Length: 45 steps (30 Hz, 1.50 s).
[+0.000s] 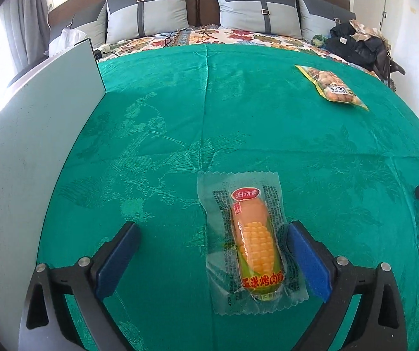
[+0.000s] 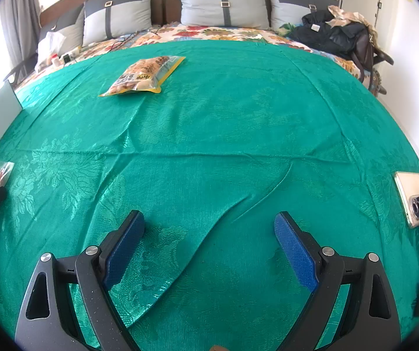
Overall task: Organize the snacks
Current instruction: 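Grasp the clear corn-sausage pack with the left tool, then release it, then grasp the yellow-edged peanut bag with the right tool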
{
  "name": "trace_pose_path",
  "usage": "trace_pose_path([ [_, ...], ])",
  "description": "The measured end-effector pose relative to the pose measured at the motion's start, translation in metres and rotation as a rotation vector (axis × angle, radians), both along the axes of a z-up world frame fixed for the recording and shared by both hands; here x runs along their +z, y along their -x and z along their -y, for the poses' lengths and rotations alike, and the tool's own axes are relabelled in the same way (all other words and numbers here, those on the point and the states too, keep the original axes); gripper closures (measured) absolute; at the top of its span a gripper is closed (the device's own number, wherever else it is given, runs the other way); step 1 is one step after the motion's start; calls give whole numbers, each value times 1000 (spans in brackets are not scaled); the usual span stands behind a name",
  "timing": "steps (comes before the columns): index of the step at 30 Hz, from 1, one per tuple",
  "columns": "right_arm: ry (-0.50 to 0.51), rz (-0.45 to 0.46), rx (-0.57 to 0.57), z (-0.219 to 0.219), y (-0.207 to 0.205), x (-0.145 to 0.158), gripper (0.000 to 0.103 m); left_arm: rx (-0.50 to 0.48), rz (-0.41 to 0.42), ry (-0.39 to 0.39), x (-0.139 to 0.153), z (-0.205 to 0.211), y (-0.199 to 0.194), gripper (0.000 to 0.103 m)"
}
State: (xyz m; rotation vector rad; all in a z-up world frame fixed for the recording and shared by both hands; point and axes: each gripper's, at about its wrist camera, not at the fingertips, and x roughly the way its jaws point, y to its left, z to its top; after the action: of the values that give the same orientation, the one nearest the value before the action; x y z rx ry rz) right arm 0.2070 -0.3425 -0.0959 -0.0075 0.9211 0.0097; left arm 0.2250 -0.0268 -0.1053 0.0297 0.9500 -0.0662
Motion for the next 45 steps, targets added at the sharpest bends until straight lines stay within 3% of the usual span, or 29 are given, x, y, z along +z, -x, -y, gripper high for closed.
trace_pose_path([
  [23,-13,-3,9,1,-1,-1,9,3,0,1,-2,0,-3,0],
  [26,-71,-18,-65,7,-10,9,10,4,0,2,-2,0,-3,0],
  [30,-142,7,-55,-14,-57,34,10,4,0,2,-2,0,-3,0],
  [34,-164,-42,-45,-47,-135,38,10,4,1,2,-2,0,-3,0],
  [37,-116,-58,-51,-73,-179,34,10,4,1,2,-2,0,-3,0],
  [40,-30,-131,-33,-98,-209,19,10,4,1,3,-3,0,-3,0],
  [43,56,-168,-26,-109,-218,8,11,4,1,2,-2,0,-3,0],
  [45,49,-173,-12,-108,-216,4,13,4,1,2,-2,0,-3,0],
])
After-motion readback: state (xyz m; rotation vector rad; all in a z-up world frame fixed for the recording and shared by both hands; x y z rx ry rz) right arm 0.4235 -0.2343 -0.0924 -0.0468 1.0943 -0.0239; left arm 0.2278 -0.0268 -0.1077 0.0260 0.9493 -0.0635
